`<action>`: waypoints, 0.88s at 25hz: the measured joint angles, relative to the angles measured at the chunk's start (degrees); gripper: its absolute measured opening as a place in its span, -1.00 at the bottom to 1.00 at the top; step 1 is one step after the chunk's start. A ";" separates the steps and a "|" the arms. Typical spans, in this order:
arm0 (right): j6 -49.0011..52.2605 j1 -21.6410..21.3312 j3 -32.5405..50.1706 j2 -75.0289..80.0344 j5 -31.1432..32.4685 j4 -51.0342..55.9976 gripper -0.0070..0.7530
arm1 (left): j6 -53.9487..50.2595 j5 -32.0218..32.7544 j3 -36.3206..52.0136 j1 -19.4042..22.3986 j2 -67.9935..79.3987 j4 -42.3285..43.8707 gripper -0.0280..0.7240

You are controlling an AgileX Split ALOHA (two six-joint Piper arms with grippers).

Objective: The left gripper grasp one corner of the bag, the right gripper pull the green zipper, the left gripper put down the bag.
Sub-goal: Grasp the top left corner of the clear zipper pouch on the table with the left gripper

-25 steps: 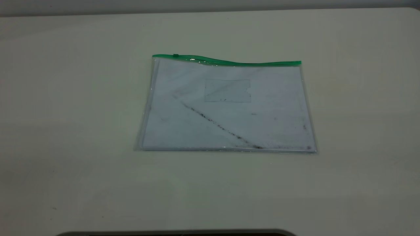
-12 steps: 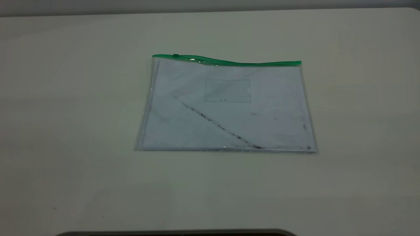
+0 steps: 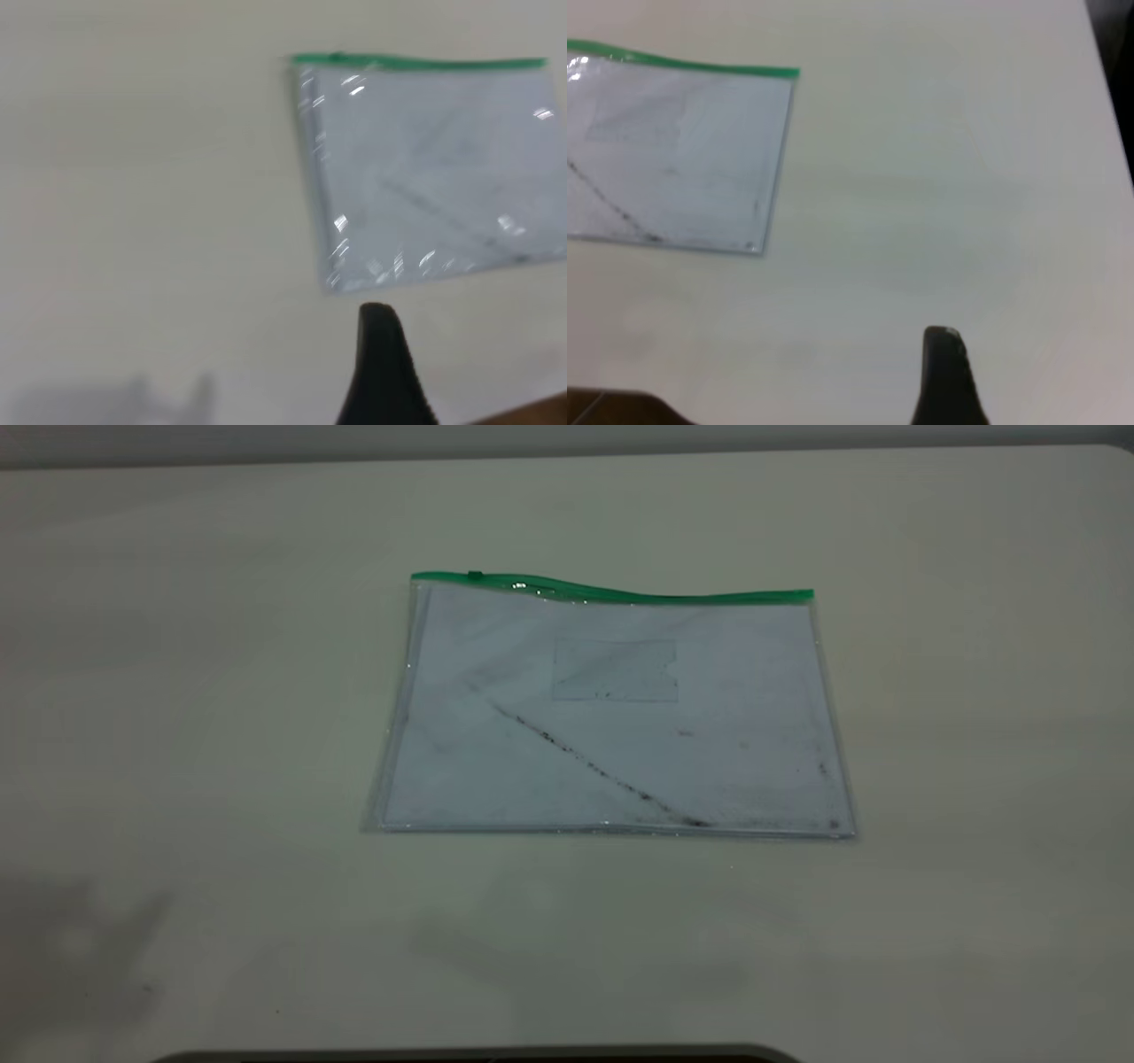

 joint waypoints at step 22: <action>-3.70 0.00 -3.97 28.88 -15.74 0.46 0.49 | 45.00 -12.38 -21.25 -0.36 61.63 -39.21 0.60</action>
